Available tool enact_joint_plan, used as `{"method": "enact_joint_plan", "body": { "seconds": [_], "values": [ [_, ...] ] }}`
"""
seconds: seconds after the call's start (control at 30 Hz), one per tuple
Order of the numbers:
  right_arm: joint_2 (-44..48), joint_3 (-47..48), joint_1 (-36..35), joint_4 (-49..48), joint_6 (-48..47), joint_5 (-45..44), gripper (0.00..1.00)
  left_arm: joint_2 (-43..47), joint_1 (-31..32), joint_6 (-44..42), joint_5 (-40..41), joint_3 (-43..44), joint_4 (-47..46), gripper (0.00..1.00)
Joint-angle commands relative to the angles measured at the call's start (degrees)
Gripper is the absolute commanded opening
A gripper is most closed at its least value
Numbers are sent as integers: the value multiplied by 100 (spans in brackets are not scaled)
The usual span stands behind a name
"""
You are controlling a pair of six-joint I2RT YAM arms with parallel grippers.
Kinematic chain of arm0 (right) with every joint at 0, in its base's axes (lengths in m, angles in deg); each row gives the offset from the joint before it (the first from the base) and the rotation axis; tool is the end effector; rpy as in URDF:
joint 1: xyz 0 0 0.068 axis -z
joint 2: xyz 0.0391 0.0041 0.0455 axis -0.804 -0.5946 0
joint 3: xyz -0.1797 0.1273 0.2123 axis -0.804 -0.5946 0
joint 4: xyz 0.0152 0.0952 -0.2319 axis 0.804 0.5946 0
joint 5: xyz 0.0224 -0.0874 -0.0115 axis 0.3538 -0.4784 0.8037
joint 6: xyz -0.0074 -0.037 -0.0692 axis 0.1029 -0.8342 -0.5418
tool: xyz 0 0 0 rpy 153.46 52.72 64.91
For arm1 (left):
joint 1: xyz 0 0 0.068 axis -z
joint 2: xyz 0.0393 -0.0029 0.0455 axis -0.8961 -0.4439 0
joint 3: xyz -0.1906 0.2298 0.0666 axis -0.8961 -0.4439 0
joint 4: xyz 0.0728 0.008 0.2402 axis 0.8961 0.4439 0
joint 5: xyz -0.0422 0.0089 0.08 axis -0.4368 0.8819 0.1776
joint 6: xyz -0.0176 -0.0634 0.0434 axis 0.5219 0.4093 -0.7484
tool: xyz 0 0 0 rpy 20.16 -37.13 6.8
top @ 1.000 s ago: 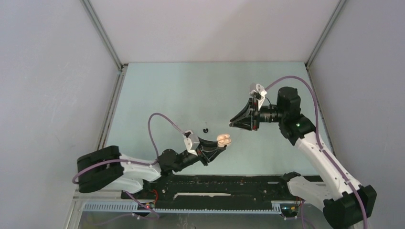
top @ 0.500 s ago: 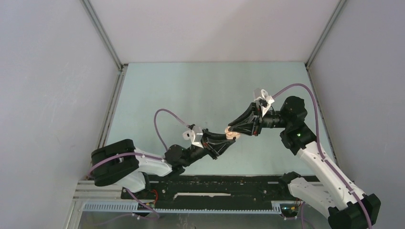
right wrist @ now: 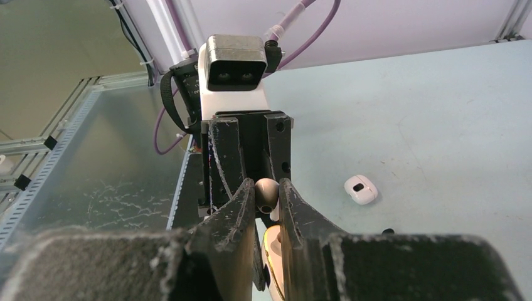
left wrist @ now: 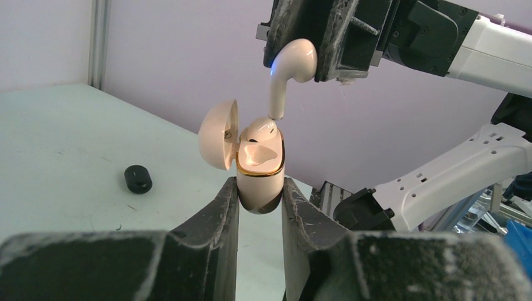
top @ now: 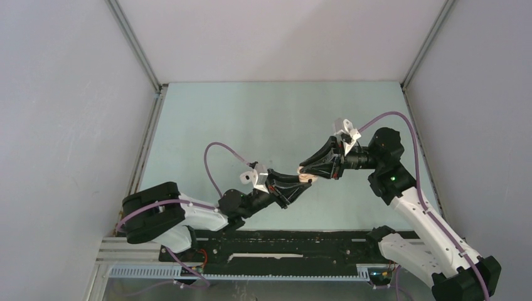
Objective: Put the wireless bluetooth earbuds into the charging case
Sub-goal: Insert the left earbud into the left side groove of the charging case.
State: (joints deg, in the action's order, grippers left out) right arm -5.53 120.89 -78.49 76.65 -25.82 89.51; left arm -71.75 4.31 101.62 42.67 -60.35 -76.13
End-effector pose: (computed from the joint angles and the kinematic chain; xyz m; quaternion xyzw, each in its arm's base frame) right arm 0.1310 0.1286 0.3872 -0.4606 0.5290 0.5382 0.4673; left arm 0.1087 -0.2615 0.2877 0.2049 0.5064 -0.5771 0.6071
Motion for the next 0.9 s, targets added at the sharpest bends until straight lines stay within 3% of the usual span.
{"method": "enact_joint_plan", "body": {
  "seconds": [0.0,0.87],
  "values": [
    [22,-28,-35,-118,-189,-63,0,3,-11,34,-27,195,-493,0],
    [-48,-219,-55,-125,-362,-184,0,258,-11,10,81,145,-488,0]
  ]
}}
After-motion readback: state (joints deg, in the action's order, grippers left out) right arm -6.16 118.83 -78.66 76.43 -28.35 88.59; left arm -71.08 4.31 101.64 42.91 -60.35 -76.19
